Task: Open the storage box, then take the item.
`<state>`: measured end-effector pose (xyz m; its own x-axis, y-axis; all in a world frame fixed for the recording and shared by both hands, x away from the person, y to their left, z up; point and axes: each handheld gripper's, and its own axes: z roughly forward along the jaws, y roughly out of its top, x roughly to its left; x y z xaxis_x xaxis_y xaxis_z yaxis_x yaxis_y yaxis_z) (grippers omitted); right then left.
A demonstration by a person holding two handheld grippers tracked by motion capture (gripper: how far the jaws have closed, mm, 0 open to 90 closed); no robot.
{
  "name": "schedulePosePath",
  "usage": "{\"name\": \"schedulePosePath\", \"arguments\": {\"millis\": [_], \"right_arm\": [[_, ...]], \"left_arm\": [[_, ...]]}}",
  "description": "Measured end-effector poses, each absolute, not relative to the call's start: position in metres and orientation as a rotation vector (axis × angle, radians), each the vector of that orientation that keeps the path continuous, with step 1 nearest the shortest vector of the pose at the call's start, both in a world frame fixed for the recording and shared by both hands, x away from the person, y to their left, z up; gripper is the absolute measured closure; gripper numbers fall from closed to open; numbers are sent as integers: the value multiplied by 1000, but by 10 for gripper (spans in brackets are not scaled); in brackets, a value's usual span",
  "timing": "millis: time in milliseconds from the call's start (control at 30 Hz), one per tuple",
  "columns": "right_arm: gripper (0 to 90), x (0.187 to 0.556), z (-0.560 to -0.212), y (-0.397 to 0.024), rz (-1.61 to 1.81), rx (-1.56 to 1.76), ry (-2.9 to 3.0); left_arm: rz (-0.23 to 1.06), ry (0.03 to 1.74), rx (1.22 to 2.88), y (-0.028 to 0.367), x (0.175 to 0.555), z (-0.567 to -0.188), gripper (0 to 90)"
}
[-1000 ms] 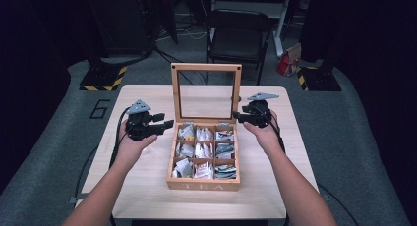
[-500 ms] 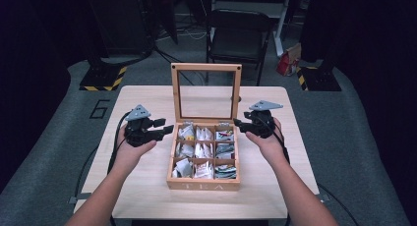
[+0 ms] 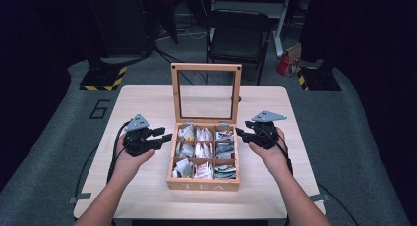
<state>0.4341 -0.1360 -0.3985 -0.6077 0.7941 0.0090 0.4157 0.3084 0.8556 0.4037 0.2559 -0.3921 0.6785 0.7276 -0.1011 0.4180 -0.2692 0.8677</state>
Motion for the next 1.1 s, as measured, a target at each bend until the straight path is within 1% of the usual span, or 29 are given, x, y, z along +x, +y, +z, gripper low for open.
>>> {"name": "schedulePosePath", "arguments": {"millis": [100, 200, 433, 700, 933, 1100], "right_arm": [[503, 428, -401, -136, 1225, 1081, 2156], [500, 421, -404, -138, 1227, 1085, 2148], [496, 407, -416, -143, 1234, 1100, 2131], [490, 401, -425, -146, 1230, 1075, 2131], [479, 399, -429, -145, 1213, 1061, 2133], [475, 398, -434, -146, 1202, 1069, 2144]], "left_arm": [[387, 898, 1900, 256, 402, -395, 571], [384, 896, 1911, 255, 400, -397, 603], [368, 894, 1909, 252, 394, -406, 599], [345, 891, 1903, 253, 388, -414, 597], [352, 892, 1925, 252, 386, -419, 595], [330, 890, 1936, 251, 384, -426, 575]]}}
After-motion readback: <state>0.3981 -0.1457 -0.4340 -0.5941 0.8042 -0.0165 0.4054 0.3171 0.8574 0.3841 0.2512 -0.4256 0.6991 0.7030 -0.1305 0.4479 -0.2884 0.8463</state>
